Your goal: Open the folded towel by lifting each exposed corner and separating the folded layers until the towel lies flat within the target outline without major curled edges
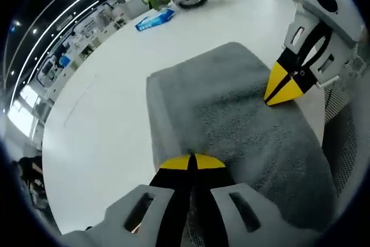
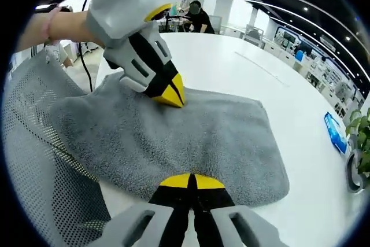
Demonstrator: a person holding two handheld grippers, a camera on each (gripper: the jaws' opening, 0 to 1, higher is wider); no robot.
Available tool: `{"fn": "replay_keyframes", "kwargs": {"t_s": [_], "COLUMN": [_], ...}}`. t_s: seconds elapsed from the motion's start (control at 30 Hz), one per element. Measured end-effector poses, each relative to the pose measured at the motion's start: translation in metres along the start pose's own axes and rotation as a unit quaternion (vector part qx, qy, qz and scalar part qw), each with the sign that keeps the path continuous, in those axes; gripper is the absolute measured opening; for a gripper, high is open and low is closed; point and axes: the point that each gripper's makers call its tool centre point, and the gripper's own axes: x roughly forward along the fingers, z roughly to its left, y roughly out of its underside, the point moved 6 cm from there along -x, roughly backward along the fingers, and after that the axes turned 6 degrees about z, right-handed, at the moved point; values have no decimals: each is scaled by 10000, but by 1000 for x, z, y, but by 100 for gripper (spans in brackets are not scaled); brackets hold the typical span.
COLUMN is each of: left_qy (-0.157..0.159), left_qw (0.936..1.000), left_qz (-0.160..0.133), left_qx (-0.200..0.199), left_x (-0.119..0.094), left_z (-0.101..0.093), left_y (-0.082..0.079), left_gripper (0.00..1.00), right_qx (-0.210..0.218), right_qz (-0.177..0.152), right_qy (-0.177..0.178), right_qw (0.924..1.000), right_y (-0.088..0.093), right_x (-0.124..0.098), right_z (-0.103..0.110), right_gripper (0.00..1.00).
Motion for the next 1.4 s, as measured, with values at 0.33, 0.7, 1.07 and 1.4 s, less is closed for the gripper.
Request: {"fn": "replay_keyframes", "kwargs": {"t_s": [0.33,0.7,1.07,1.4], "left_qy": [-51,73,118,218], "left_qw": [9997,9970,9966,9958], "left_qz": [-87,-220,-191,-190], "left_qx": [-240,-736,-799,-864], "left_x": [-7,-11,-14,-15], "left_z": [-9,-17,-25,-30], "left_y": [7,14,14,13], "left_gripper": [0,0,0,0], "right_qx": [161,282,379,243], "right_qz": [14,4,-45,-72], "right_qy": [97,208,298,456], "right_qw": [9998,9994,9988,9986], "right_y": [5,7,9,10], "right_x": [-2,-3,-4,-3], "right_z": [-8,-13,-18,-23], "right_gripper": [0,0,0,0]}}
